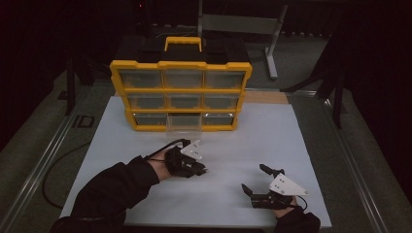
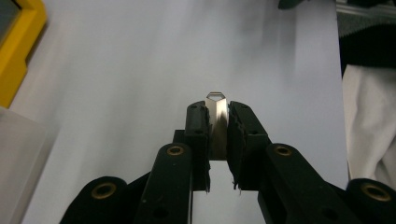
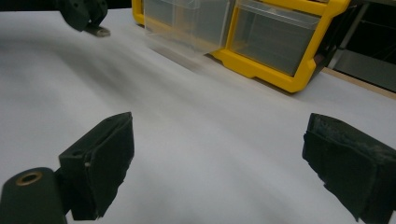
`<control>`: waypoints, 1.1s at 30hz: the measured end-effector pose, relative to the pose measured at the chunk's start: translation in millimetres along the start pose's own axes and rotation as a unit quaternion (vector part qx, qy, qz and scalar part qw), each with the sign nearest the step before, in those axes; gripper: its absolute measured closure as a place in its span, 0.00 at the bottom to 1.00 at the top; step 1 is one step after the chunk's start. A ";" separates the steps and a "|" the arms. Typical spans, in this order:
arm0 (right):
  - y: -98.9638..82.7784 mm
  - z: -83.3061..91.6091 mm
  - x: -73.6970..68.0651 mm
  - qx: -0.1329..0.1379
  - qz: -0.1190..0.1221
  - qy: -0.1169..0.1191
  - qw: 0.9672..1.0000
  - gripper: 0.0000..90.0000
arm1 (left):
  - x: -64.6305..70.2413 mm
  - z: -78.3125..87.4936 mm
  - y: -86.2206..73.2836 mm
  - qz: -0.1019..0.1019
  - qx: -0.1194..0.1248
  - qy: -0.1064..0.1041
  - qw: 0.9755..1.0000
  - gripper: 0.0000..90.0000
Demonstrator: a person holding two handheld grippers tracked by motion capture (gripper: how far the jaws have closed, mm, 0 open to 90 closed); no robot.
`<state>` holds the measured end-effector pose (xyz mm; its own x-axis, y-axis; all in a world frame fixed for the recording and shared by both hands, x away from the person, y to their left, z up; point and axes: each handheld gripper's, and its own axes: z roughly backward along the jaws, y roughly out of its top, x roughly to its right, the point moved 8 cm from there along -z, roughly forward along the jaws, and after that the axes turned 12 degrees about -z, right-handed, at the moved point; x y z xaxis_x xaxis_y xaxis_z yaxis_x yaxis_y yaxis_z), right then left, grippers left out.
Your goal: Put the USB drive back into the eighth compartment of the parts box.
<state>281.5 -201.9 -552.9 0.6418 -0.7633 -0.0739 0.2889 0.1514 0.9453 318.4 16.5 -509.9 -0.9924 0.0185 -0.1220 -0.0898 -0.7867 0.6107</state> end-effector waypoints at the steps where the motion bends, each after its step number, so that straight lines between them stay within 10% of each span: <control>1: 0.0 0.0 -0.2 0.000 0.000 0.000 1.000 0.10 | -1.2 1.2 0.4 0.003 0.001 0.004 1.000 0.89; 33: 0.7 0.4 -0.6 0.002 -0.001 0.002 1.000 0.10 | -49.6 41.0 -2.3 0.036 0.011 0.055 0.998 0.89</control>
<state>281.0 -201.6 -552.1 0.6442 -0.7610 -0.0764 0.2869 0.1478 0.9465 364.4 42.7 -473.2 -0.9812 -0.1058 -0.1615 -0.0220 -0.7696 0.6382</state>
